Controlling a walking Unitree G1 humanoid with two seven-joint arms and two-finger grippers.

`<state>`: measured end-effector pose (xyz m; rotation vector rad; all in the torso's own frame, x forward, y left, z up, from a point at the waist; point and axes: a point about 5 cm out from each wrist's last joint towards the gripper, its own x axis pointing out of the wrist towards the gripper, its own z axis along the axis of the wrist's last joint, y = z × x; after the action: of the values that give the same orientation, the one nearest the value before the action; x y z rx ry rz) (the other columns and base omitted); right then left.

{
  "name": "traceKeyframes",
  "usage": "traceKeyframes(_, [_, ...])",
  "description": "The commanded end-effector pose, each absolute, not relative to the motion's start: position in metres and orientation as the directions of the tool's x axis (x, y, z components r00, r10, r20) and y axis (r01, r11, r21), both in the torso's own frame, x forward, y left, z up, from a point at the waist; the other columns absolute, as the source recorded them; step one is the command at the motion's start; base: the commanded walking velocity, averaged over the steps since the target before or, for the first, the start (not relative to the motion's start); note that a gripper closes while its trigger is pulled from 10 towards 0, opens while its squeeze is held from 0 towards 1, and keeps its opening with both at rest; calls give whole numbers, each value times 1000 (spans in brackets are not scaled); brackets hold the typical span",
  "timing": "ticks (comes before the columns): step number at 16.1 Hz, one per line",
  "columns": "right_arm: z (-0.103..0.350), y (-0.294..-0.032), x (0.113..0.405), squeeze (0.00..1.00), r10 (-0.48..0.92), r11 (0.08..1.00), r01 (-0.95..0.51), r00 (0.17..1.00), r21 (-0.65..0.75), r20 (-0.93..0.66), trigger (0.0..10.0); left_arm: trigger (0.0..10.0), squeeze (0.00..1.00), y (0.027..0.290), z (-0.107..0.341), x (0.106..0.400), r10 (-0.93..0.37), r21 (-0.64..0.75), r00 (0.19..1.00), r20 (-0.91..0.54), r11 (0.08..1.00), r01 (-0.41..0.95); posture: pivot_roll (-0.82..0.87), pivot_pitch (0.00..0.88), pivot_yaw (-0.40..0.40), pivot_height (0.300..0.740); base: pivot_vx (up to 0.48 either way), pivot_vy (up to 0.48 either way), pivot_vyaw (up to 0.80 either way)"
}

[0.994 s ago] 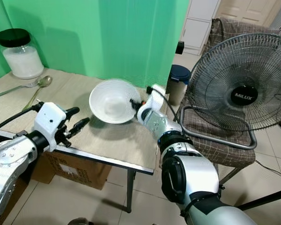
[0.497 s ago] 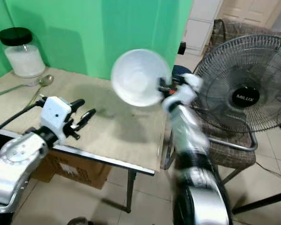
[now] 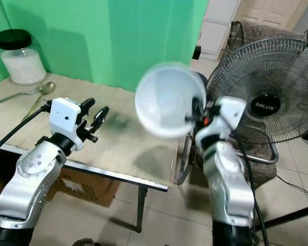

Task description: Setting the table

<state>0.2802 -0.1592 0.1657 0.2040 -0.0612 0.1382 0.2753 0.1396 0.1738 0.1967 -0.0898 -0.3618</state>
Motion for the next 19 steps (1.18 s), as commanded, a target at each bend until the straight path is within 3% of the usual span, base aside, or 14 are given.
traceKeyframes(1, [186, -157, 275, 0, 146, 975, -169, 976, 143, 161, 10000, 10000, 0, 139, 171, 275, -333, 194, 942, 43, 928, 319, 67, 0, -102, 740, 0, 0, 0])
traceKeyframes(7, [194, -164, 272, 0, 77, 992, -92, 985, 86, 155, 10000, 10000, 0, 141, 188, 284, -283, 196, 954, 95, 945, 261, 74, 0, -111, 740, 0, 0, -133])
traceKeyframes(19, [194, -156, 266, 0, 104, 993, -113, 982, 44, 157, 10000, 10000, 0, 138, 178, 284, -238, 164, 970, 51, 960, 226, 67, 0, -117, 740, 0, 0, -800])
